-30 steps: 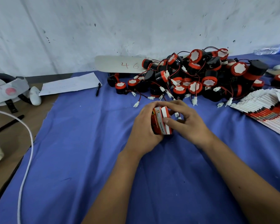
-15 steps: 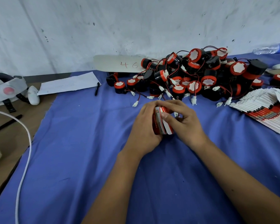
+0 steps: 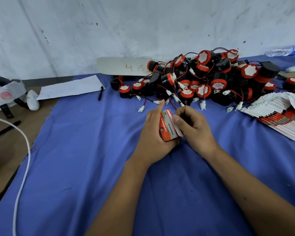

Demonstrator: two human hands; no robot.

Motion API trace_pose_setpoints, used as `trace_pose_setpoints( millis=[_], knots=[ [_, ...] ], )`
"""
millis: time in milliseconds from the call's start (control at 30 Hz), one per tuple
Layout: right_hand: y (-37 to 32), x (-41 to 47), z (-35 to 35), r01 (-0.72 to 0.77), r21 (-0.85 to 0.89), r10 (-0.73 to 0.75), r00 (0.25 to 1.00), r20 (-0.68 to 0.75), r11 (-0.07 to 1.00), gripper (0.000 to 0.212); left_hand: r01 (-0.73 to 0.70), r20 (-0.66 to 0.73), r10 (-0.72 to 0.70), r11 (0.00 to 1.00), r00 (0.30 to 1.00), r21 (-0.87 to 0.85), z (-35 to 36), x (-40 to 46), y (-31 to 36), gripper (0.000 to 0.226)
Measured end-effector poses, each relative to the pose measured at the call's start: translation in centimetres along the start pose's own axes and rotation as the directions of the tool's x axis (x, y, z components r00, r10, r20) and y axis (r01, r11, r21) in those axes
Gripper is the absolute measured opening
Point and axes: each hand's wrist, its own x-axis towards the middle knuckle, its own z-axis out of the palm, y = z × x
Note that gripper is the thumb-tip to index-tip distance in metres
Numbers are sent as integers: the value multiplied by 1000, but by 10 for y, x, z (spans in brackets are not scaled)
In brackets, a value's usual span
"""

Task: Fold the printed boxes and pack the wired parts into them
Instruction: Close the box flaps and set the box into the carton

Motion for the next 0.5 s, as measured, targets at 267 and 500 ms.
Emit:
trace_pose_setpoints(
  millis=[267, 500],
  knots=[
    [2, -5, 9, 39, 0, -39, 998, -46, 999, 25, 71, -68, -79, 990, 995, -122, -4, 2, -6, 103],
    [7, -4, 16, -43, 35, 48, 988, -149, 998, 25, 51, -74, -54, 997, 996, -50, -1, 3, -8, 98]
  ],
)
